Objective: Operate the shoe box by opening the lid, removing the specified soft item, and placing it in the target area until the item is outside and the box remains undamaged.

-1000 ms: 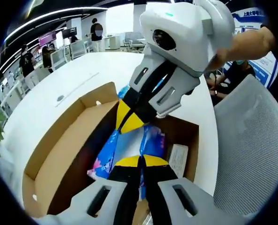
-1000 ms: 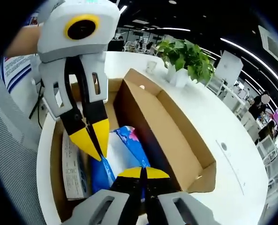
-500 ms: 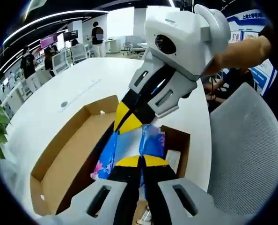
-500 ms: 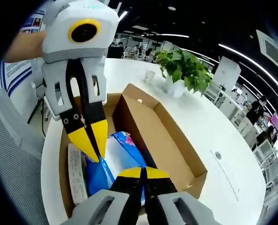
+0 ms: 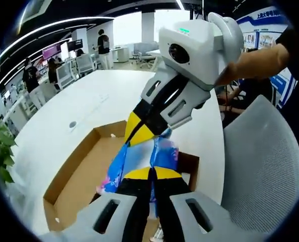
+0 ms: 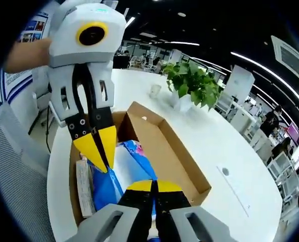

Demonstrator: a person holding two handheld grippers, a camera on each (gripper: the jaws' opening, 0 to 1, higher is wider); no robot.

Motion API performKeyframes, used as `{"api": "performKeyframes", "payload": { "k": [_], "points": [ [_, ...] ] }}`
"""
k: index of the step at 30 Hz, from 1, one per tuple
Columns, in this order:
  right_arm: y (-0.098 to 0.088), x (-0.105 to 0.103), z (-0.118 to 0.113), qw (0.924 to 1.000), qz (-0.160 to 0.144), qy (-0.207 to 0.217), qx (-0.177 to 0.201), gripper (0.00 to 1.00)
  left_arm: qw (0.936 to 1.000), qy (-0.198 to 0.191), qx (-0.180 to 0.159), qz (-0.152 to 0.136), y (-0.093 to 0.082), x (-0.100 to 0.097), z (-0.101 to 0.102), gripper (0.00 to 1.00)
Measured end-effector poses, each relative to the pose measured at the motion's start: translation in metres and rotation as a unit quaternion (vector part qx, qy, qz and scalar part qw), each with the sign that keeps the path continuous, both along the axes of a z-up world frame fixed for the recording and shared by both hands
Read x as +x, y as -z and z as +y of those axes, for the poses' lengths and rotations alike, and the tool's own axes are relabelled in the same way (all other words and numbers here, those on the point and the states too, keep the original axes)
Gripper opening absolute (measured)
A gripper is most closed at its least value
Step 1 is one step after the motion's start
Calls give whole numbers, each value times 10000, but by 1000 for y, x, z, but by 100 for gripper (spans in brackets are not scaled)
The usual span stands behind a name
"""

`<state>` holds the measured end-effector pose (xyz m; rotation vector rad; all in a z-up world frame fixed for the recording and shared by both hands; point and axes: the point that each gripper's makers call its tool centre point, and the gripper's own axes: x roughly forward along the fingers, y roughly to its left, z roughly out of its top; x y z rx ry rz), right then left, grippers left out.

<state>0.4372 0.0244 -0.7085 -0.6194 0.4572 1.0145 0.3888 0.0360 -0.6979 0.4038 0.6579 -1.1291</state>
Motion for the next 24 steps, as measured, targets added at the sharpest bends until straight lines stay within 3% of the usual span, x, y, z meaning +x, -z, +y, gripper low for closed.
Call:
{"api": "performKeyframes", "payload": {
  "k": [24],
  "points": [
    [-33,-5,-44,9996,-229,168,20,0,9983,346,-341,-336,-42,-8,-50,0]
  ]
}}
